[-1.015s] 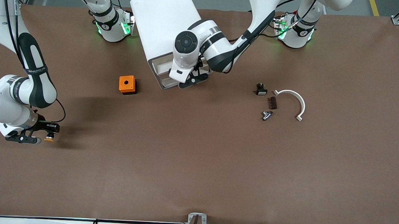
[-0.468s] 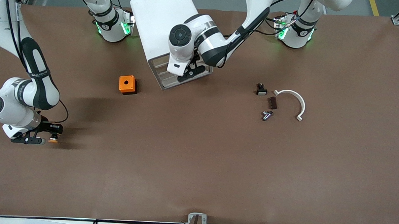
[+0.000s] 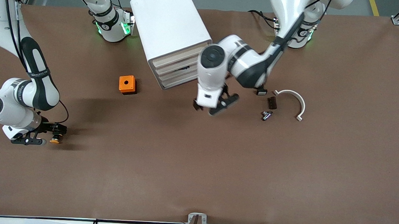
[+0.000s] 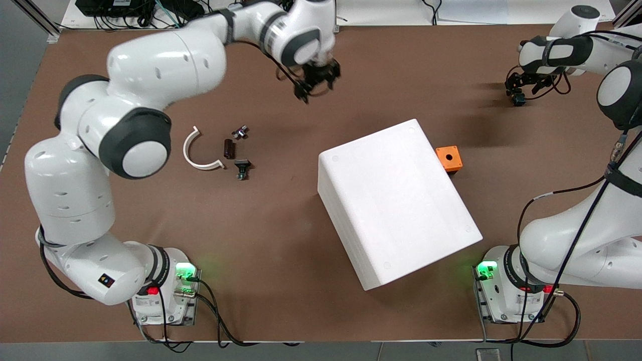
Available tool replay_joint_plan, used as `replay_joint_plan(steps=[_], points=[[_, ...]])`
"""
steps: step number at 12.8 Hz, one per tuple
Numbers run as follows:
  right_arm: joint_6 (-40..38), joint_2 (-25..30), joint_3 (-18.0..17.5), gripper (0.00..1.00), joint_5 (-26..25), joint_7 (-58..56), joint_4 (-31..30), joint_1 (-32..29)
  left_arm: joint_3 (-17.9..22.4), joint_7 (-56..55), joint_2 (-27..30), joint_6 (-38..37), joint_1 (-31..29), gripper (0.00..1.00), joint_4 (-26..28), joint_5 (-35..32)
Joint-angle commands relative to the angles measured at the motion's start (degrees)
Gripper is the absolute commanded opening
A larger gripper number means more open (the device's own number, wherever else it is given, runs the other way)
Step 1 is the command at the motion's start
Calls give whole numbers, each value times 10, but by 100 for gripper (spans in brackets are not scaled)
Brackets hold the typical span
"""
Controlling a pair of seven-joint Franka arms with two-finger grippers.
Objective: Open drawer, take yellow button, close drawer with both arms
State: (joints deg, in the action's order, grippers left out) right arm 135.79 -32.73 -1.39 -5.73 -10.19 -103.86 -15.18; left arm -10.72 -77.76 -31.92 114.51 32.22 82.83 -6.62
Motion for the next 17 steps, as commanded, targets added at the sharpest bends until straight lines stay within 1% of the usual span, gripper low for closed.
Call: replay_joint_plan(steps=[1, 3, 6, 8, 11, 13, 14, 15, 17], points=[[-129, 59, -5, 100, 17, 36, 42, 25, -5, 105, 33, -7, -87, 100, -3, -13], [-240, 92, -7, 100, 18, 77, 88, 53, -5, 184, 58, -17, -144, 100, 0, -13], [-369, 136, -7, 100, 19, 94, 152, 87, -5, 312, 95, -92, -215, 100, -1, -13], [-430, 169, -6, 100, 18, 97, 183, 109, -6, 396, 129, -128, -260, 100, -1, -13], [-466, 209, -8, 100, 18, 97, 190, 112, -9, 510, 184, -164, -315, 100, -1, -4], [-469, 222, -9, 100, 18, 97, 196, 113, -4, 586, 226, -196, -326, 100, 7, -1], [-469, 222, -9, 100, 18, 97, 208, 113, 6, 616, 245, -212, -327, 100, 12, -1], [-468, 222, -9, 100, 19, 97, 217, 113, 26, 645, 268, -227, -320, 100, 21, 7], [-469, 225, -9, 100, 20, 97, 218, 116, 63, 696, 316, -252, -306, 100, 53, 49]])
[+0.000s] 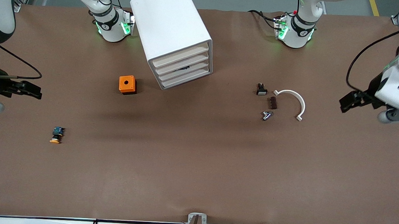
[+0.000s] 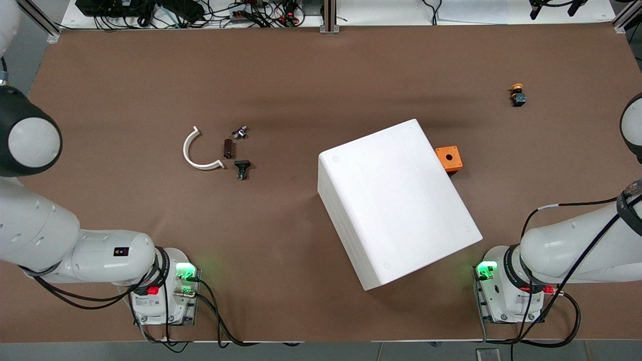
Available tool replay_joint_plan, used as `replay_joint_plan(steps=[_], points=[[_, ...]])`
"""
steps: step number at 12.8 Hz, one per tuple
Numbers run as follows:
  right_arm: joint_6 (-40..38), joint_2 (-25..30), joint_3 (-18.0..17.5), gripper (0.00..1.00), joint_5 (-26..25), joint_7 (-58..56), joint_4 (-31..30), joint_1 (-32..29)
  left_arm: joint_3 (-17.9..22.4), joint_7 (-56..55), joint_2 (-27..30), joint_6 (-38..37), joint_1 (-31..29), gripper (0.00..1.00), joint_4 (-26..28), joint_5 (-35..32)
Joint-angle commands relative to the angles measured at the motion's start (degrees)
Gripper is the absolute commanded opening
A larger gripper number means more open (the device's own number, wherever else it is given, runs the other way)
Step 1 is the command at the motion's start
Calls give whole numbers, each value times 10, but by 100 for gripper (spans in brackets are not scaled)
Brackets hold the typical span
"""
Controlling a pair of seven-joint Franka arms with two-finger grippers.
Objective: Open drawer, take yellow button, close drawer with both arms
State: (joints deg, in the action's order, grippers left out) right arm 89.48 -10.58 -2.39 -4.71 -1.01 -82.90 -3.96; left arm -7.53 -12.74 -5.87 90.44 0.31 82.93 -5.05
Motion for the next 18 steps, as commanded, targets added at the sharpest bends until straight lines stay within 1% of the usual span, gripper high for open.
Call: replay_joint_plan(steps=[1, 2, 4, 6, 8, 10, 12, 13, 14, 17, 18], points=[[-6, 6, 2, 100, 9, 5, 8, 3, 41, 59, 85, -11, 18, 100, 78, 44], [-5, 6, 3, 100, 10, 3, 10, 2, 42, 59, 109, -11, 24, 100, 100, 45], [-5, 4, 5, 100, 6, 3, 35, 7, 62, 59, 146, -11, 55, 100, 137, 45], [-5, 3, 4, 100, 11, 2, 44, 4, 86, 59, 152, -15, 72, 100, 142, 45], [-16, 9, 5, 100, 24, 2, 42, 6, 85, 61, 148, -18, 72, 100, 140, 45], [-72, 13, 5, 100, 33, 6, 42, 5, 84, 62, 149, -31, 71, 100, 139, 45], [-76, 27, 2, 100, 42, 7, 41, 8, 82, 69, 153, -37, 68, 100, 143, 44], [-76, 36, 3, 100, 55, 7, 40, 19, 82, 69, 154, -37, 67, 100, 143, 44], [-76, 38, 3, 100, 58, 10, 39, 31, 82, 68, 157, -40, 67, 100, 145, 44], [-87, 40, 6, 100, 59, 31, 40, 33, 83, 68, 191, -16, 64, 100, 196, 44], [-91, 45, 10, 100, 60, 31, 40, 29, 82, 68, 193, -12, 61, 100, 202, 44]])
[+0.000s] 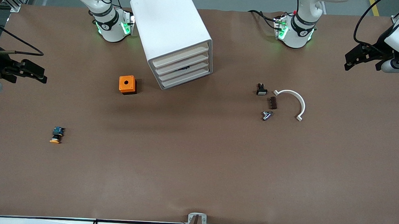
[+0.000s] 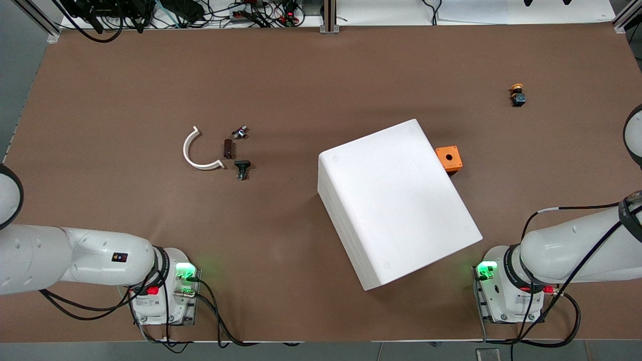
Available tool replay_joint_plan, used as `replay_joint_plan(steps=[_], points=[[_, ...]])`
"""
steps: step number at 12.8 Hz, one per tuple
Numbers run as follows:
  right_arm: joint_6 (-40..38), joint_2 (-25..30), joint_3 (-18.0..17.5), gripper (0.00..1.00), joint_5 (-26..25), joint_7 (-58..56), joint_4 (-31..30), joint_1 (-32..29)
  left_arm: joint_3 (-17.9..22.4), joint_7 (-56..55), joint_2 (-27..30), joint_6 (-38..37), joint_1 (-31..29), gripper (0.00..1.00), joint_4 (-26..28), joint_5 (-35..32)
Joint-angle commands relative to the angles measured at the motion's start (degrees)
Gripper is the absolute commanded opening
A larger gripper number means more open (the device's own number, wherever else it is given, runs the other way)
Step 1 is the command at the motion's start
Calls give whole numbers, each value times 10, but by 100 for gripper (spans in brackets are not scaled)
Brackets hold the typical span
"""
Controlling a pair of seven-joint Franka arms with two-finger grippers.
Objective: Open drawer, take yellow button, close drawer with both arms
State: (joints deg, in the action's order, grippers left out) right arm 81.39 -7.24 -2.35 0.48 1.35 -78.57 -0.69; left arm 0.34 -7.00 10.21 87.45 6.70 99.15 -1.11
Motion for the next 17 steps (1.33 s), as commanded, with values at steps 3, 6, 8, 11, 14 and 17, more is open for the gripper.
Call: replay_joint_plan(steps=[3, 6, 8, 11, 14, 17], points=[[-33, 29, 10, 100, 29, 8, -13, -32, 4, 9, 31, 19, -3, 100, 34, 5], [-14, 63, 13, 100, 48, 6, -58, -43, 9, 12, 3, 11, -12, 100, -9, 4], [15, 88, 10, 100, 31, 2, -99, -40, 9, 13, -6, 11, -12, 100, -15, 4], [66, 126, 8, 100, 7, -12, -153, -26, 9, 12, -7, 11, -16, 100, -17, 4], [76, 127, 11, 100, 0, -56, -154, -30, 9, 12, -18, 11, -16, 100, -27, 4], [75, 130, 11, 100, 1, -54, -156, -30, 9, 13, -25, 11, -16, 100, -38, 1]])
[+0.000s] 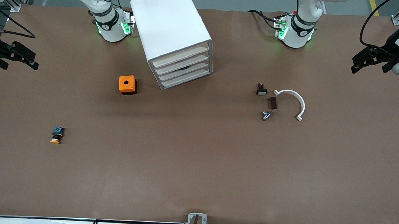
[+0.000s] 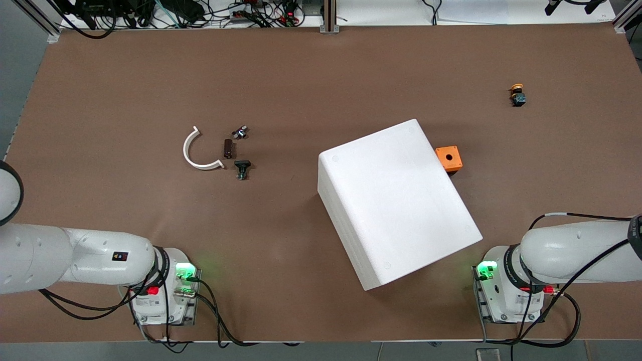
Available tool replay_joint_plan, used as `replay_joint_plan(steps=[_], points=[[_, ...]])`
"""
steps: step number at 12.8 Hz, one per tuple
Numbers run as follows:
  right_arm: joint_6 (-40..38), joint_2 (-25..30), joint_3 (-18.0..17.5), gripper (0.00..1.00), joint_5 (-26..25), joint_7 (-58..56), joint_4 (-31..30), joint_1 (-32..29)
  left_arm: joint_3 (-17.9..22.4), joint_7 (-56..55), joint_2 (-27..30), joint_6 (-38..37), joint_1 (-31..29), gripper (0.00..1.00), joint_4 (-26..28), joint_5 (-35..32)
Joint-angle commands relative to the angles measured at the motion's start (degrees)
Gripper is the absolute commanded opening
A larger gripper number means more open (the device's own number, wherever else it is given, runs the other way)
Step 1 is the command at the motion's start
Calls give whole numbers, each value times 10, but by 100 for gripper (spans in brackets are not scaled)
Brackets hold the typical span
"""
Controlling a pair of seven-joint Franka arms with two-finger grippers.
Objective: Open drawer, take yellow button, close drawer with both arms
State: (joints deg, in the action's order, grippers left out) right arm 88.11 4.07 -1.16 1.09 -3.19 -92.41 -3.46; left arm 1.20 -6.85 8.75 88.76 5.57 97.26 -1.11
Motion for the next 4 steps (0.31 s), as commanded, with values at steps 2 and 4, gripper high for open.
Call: replay_joint_plan(steps=[2, 4], points=[[8, 22, 0, 100, -4, -6, -23, -3, -1, 11, -16, -2, -3, 100, -22, -1], [9, 24, 0, 100, -4, -5, -28, -3, -1, 21, -16, -2, -3, 100, -22, -1]])
